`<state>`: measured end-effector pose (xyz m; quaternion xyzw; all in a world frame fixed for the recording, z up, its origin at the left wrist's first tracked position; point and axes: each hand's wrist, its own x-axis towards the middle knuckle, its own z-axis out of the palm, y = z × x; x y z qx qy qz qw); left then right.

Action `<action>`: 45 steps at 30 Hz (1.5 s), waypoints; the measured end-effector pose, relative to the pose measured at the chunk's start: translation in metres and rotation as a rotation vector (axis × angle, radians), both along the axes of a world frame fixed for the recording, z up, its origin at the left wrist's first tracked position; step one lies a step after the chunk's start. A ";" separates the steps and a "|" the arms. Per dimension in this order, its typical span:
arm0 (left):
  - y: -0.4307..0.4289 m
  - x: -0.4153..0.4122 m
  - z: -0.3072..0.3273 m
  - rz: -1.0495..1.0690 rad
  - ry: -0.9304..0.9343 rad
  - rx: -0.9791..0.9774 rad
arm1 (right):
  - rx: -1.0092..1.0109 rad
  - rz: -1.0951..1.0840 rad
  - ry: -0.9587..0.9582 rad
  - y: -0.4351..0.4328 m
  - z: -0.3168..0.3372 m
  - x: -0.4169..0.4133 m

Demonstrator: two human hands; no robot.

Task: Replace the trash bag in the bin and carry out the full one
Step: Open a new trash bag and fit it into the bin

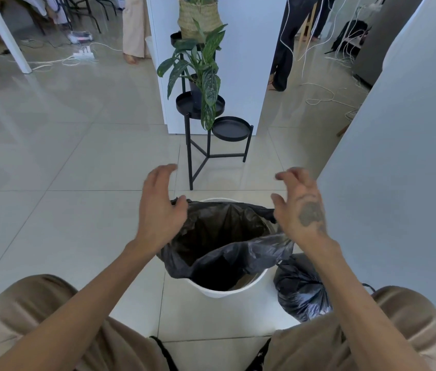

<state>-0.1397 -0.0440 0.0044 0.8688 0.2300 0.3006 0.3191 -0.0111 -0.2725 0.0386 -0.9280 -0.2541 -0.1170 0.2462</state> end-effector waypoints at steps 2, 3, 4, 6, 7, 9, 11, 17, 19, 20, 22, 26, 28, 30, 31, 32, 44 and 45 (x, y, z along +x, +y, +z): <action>-0.020 0.012 0.002 -0.133 0.009 -0.013 | 0.012 0.117 0.101 0.025 -0.009 -0.011; -0.027 0.020 -0.006 -0.205 0.103 -0.007 | -0.061 0.155 0.188 0.036 -0.020 -0.014; -0.031 0.027 -0.017 -0.257 0.234 0.016 | -0.169 0.182 0.257 0.044 -0.034 -0.016; -0.023 0.039 -0.043 -0.294 0.488 0.072 | -0.356 0.181 0.344 0.044 -0.062 -0.011; -0.013 0.044 -0.053 -0.299 0.561 0.083 | -0.393 0.156 0.376 0.039 -0.071 -0.005; 0.003 0.049 -0.067 -0.307 0.618 0.075 | -0.422 0.111 0.396 0.025 -0.085 0.007; 0.014 0.053 -0.077 -0.315 0.639 0.089 | -0.473 0.116 0.347 0.019 -0.093 0.017; 0.028 0.082 -0.096 -0.272 0.752 0.182 | -0.567 0.182 0.379 0.038 -0.109 0.052; 0.035 0.090 -0.102 -0.273 0.775 0.176 | -0.583 0.197 0.401 0.044 -0.116 0.066; 0.038 0.095 -0.105 -0.279 0.784 0.179 | -0.582 0.207 0.421 0.048 -0.120 0.074; 0.045 0.104 -0.111 -0.293 0.790 0.186 | -0.573 0.231 0.468 0.053 -0.126 0.089; 0.056 0.118 -0.119 -0.330 0.790 0.111 | -0.560 0.262 0.580 0.060 -0.137 0.112; 0.057 0.121 -0.119 -0.333 0.803 0.051 | -0.489 0.269 0.654 0.058 -0.142 0.118; 0.060 0.121 -0.122 -0.322 0.827 -0.034 | -0.407 0.263 0.752 0.052 -0.148 0.122; 0.063 0.118 -0.124 -0.318 0.827 -0.070 | -0.366 0.249 0.817 0.046 -0.151 0.122; 0.066 0.113 -0.126 -0.321 0.818 -0.099 | -0.317 0.237 0.890 0.038 -0.155 0.120; 0.071 0.039 -0.147 -0.192 0.252 -0.023 | 0.390 0.107 1.186 -0.017 -0.173 0.077; 0.070 0.034 -0.149 -0.225 0.238 0.066 | 0.439 0.065 1.141 -0.017 -0.175 0.073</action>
